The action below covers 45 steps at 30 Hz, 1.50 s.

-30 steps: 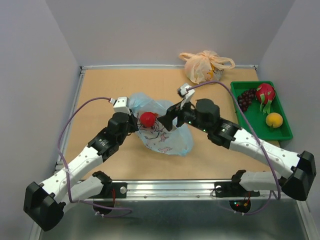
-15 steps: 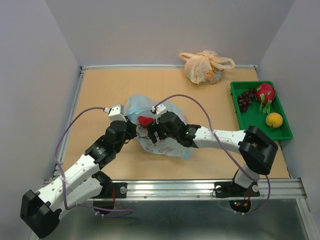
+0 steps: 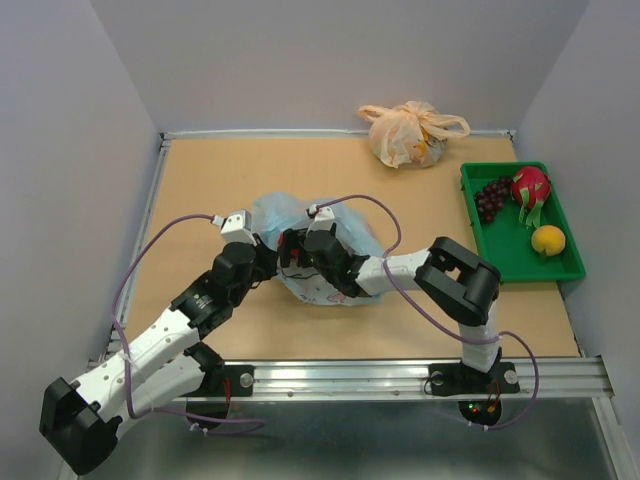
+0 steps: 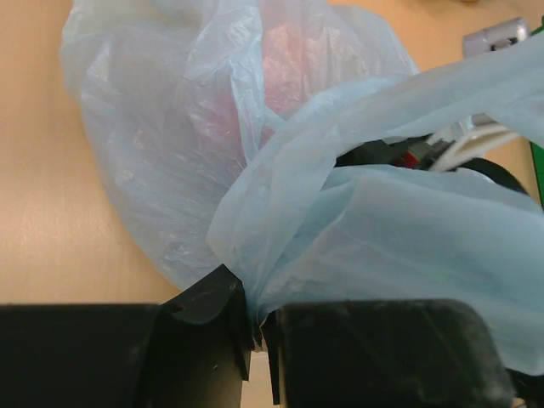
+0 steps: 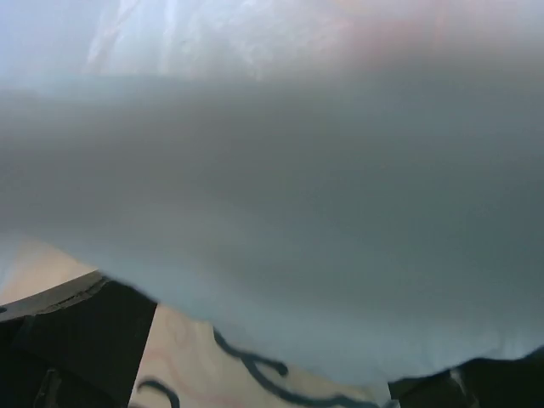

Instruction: Untie the knot of the plastic bag and take out the fruit

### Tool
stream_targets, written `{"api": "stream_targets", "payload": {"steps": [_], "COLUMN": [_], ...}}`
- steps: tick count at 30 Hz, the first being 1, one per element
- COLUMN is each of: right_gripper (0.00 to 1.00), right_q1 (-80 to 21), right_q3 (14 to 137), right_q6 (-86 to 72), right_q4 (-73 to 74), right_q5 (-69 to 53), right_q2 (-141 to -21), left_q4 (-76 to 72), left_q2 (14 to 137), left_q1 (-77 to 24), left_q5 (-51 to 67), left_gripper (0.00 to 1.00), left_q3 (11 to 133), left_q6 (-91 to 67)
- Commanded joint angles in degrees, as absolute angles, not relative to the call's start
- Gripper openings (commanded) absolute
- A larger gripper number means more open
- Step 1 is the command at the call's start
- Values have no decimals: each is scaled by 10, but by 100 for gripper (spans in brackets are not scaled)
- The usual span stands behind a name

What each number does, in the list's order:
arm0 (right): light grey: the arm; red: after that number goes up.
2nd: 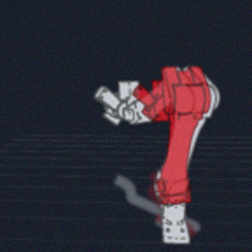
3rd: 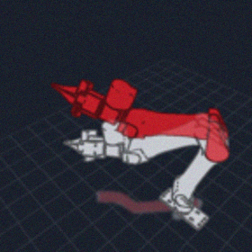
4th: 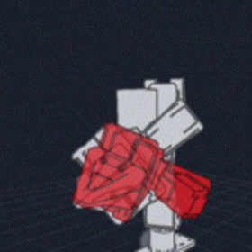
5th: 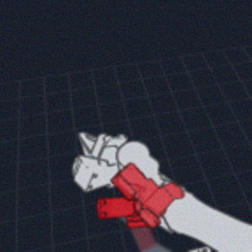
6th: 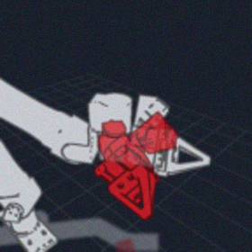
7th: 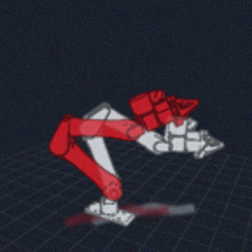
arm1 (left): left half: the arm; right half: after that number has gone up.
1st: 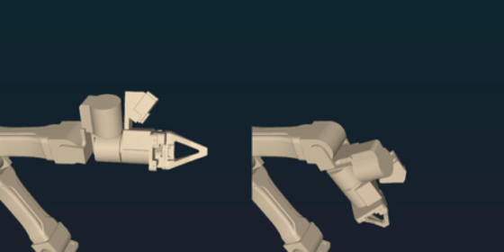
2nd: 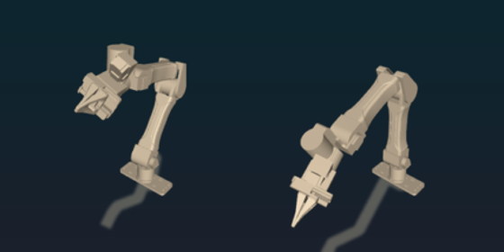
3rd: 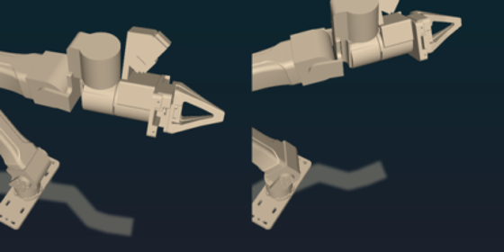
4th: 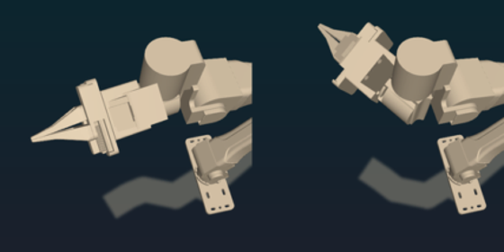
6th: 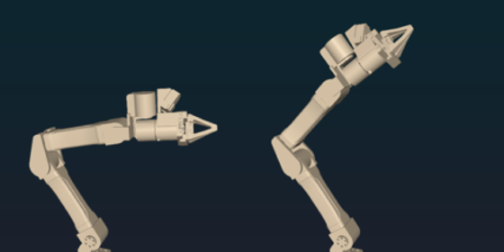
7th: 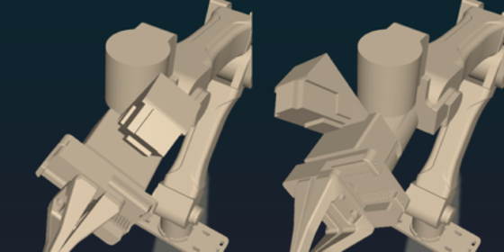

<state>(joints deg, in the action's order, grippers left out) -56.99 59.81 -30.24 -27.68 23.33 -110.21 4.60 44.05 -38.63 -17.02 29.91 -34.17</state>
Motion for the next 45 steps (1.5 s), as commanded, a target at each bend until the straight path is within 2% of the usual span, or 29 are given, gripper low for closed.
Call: {"api": "stream_targets", "payload": {"steps": [1, 5, 8, 9, 12, 14, 15, 16, 17, 21, 32, 37, 45], "right_gripper": [100, 99, 85, 73, 48, 20, 20, 12, 9, 1, 0, 0, 0], "right_q1": [-568, -565, -564, -564, -564, -563, -563, -563, -563, -563, -564, -563, -534], "right_q3": [652, 675, 671, 667, 649, 626, 615, 604, 580, 507, 382, 388, 487], "right_q6": [-352, -354, -351, -348, -335, -324, -324, -314, -309, -266, -170, -129, -51], "right_q4": [-367, -391, -420, -426, -446, -451, -453, -453, -454, -453, -355, -288, -167], "right_q5": [302, 304, 307, 308, 304, 295, 287, 268, 257, 194, 74, 128, 307], "right_q2": [-1135, -1176, -1191, -1192, -1189, -1173, -1165, -1145, -1133, -1063, -839, -754, -688], "left_q4": [40, 40, 40, 40, 40, 43, 46, 48, 53, 57, 73, 58, 32], "left_q2": [427, 422, 425, 426, 426, 425, 425, 425, 425, 432, 511, 528, 526], "left_q1": [-392, -393, -393, -393, -394, -394, -393, -394, -393, -393, -388, -379, -350], "left_q5": [-158, -156, -156, -156, -161, -177, -185, -194, -202, -245, -298, -309, -255], "left_gripper": [19, 19, 19, 19, 19, 19, 19, 19, 19, 19, 19, 19, 19], "left_q3": [313, 309, 308, 308, 304, 303, 305, 306, 310, 324, 409, 422, 393], "left_q6": [-349, -351, -352, -352, -354, -355, -356, -359, -360, -352, -228, -179, -192]}}
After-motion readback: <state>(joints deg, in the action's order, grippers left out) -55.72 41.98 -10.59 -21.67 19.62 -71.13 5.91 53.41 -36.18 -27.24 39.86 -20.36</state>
